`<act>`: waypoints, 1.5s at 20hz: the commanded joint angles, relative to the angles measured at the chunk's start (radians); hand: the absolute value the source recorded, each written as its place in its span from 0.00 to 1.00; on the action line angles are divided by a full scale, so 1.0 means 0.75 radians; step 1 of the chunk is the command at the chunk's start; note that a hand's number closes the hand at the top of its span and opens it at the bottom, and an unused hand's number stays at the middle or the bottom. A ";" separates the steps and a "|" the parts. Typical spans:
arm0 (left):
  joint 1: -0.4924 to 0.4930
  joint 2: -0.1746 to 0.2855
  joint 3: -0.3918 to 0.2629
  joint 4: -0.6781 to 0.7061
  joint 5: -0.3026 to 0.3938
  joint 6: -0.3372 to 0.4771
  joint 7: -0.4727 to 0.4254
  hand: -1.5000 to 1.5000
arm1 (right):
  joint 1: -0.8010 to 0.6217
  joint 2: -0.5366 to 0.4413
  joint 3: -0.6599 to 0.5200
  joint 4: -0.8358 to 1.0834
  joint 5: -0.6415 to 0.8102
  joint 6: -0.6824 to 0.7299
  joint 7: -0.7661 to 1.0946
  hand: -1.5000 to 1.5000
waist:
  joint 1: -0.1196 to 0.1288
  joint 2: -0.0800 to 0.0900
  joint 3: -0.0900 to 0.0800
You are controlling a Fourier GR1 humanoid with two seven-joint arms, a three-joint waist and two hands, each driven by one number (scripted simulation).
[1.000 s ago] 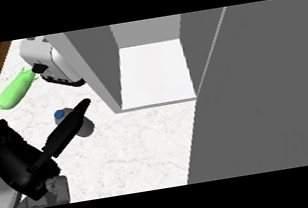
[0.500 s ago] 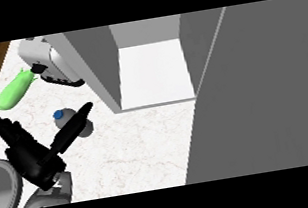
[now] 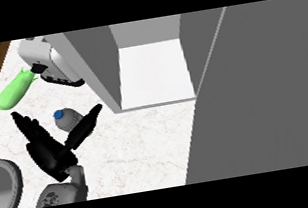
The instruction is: Pick up the bottled water, place it into the cabinet and close the cabinet
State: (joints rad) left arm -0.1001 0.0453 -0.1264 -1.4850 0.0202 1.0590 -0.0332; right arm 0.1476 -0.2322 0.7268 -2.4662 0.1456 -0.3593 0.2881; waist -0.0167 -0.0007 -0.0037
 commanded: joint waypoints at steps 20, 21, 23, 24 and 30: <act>-0.283 -0.060 0.319 1.014 0.881 -0.400 -1.158 0.00 | -0.084 -0.012 0.077 -0.066 0.148 -0.075 0.097 0.00 | -0.008 0.006 0.000; -0.262 -0.060 0.272 0.959 0.876 -0.347 -1.125 0.00 | -0.063 -0.061 0.044 -0.163 0.153 -0.063 0.149 0.00 | -0.001 0.002 0.002; -0.266 -0.060 0.285 0.980 0.904 -0.392 -1.155 0.00 | -0.106 -0.022 0.077 -0.091 0.200 -0.074 0.154 0.00 | 0.006 0.001 0.003; -0.245 -0.060 0.267 0.985 0.924 -0.424 -1.209 0.00 | -0.079 -0.051 0.073 -0.169 0.175 -0.071 0.194 0.00 | 0.004 0.000 0.003; -0.367 -0.060 0.300 1.167 1.023 -0.521 -1.342 0.00 | 0.008 -0.093 0.069 -0.100 0.135 -0.095 0.012 0.00 | -0.005 0.002 0.003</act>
State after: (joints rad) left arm -0.3216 0.0007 0.1032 -0.6867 0.7284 0.6926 -0.9544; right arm 0.1151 -0.2844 0.7683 -2.4644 0.1632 -0.4259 0.3003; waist -0.0176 0.0001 -0.0015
